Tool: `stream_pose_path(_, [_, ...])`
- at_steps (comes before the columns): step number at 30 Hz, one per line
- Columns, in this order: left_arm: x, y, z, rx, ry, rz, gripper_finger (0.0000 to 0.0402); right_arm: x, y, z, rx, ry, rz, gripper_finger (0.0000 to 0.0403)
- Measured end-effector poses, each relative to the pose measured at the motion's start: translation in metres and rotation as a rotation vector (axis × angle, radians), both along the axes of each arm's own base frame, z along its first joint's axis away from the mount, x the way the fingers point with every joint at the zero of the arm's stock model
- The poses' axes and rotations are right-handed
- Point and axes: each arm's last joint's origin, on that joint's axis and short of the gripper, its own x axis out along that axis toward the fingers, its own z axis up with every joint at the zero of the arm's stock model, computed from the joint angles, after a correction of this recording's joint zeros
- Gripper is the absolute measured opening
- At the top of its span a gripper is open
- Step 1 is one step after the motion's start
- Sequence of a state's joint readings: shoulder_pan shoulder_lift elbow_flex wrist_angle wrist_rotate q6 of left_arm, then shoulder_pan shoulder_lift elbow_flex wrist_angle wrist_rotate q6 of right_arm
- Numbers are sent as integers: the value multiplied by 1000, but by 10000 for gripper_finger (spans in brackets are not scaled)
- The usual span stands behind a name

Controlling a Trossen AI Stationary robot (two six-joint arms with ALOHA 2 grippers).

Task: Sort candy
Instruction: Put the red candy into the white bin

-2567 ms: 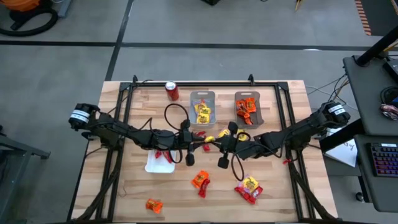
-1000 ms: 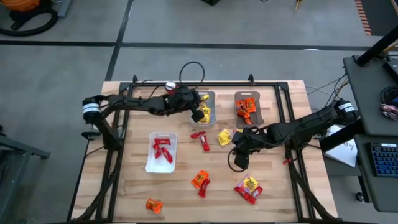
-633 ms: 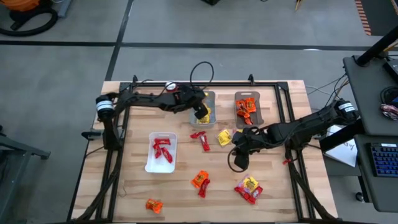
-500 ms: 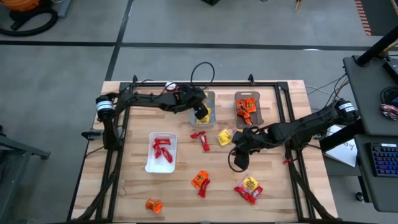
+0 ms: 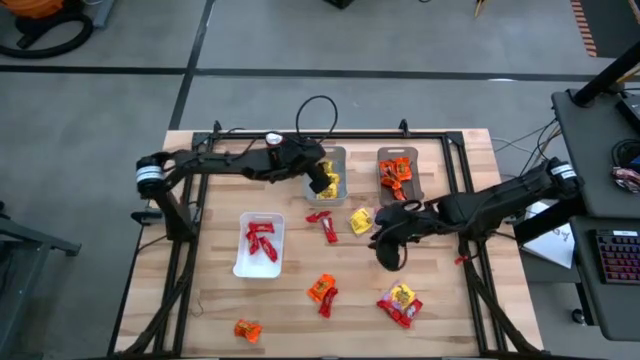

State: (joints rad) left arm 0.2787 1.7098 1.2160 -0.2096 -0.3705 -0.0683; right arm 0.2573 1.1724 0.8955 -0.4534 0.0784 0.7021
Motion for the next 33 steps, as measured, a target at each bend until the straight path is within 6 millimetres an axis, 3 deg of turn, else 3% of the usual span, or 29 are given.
stream_pose_path(4, [-8, -33, 31, 9, -111, -97, 130, 5, 9, 15, -19, -176, 90, 118])
stream_pose_path(10, [-41, -90, 45, 53, -259, -274, 130, 5, 20, 5, -183, -291, 149, 105])
stream_pose_path(14, [-71, -125, 38, 29, -337, -378, 130, 4, 17, -8, -235, -286, 91, 94])
stream_pose_path(19, [-101, -161, 14, -13, -482, -505, 130, 4, 14, -24, -306, -258, 0, 82])
stream_pose_path(22, [-111, -174, 0, -29, -564, -562, 130, 6, 12, -33, -319, -238, -129, 76])
stream_pose_path(26, [-118, -183, -5, -42, -618, -599, 130, 10, 12, -44, -271, -209, -231, 72])
stream_pose_path(33, [-118, -186, -7, -39, -604, -613, 130, 19, 17, -55, -113, -142, -184, 77])
